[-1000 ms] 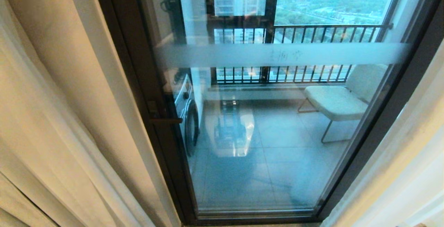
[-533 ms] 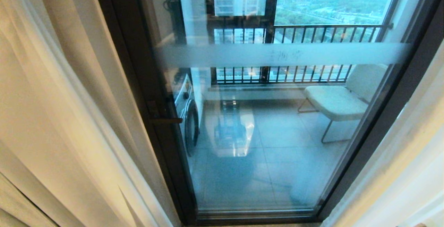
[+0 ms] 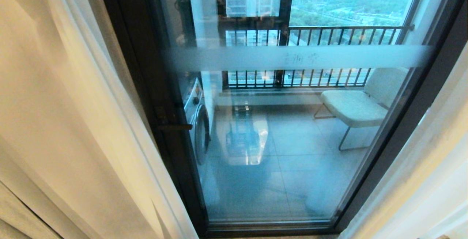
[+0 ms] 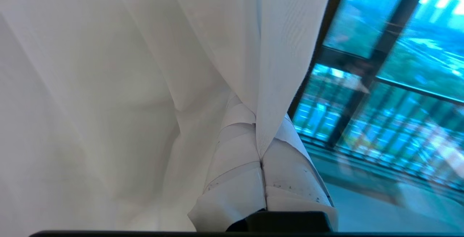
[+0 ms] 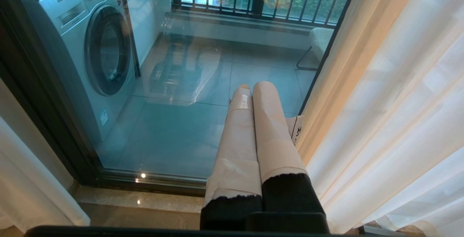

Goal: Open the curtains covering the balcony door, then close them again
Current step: Close the inner curtains on both sides

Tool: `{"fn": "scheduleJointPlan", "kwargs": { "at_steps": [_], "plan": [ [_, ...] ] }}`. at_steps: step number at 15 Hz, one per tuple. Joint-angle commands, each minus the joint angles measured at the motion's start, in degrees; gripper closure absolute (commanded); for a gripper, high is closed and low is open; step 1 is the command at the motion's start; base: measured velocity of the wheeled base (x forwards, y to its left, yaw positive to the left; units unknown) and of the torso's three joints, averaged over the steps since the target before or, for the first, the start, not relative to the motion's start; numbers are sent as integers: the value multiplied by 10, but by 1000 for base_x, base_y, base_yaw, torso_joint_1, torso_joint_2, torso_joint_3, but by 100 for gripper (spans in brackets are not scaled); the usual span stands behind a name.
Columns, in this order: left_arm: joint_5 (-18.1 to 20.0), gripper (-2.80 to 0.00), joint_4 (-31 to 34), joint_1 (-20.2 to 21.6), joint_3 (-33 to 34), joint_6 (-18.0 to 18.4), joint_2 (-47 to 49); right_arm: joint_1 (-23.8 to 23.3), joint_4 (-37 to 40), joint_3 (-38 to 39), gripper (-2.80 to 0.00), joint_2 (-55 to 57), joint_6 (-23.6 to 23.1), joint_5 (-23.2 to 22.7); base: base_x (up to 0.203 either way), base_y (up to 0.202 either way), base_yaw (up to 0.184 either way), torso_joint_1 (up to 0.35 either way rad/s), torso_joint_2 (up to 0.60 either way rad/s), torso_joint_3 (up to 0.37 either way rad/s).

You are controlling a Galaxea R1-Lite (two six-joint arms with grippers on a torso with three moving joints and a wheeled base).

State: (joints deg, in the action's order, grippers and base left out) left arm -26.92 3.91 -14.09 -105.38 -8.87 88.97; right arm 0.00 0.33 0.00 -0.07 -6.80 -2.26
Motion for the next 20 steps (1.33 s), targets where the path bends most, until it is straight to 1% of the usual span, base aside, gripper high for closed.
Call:
{"fn": "scheduleJointPlan", "kwargs": {
  "at_steps": [1,5,20],
  "plan": [
    [-2,0,0,-26,9,0,-6,0,0,0,0,1,-1,0,0,0,0,0,0,0],
    [-1,0,0,-32,9,-1,-6,0,0,0,0,1,-1,0,0,0,0,0,0,0],
    [-2,0,0,-32,17,6,6,0,0,0,0,1,-1,0,0,0,0,0,0,0]
  ]
}}
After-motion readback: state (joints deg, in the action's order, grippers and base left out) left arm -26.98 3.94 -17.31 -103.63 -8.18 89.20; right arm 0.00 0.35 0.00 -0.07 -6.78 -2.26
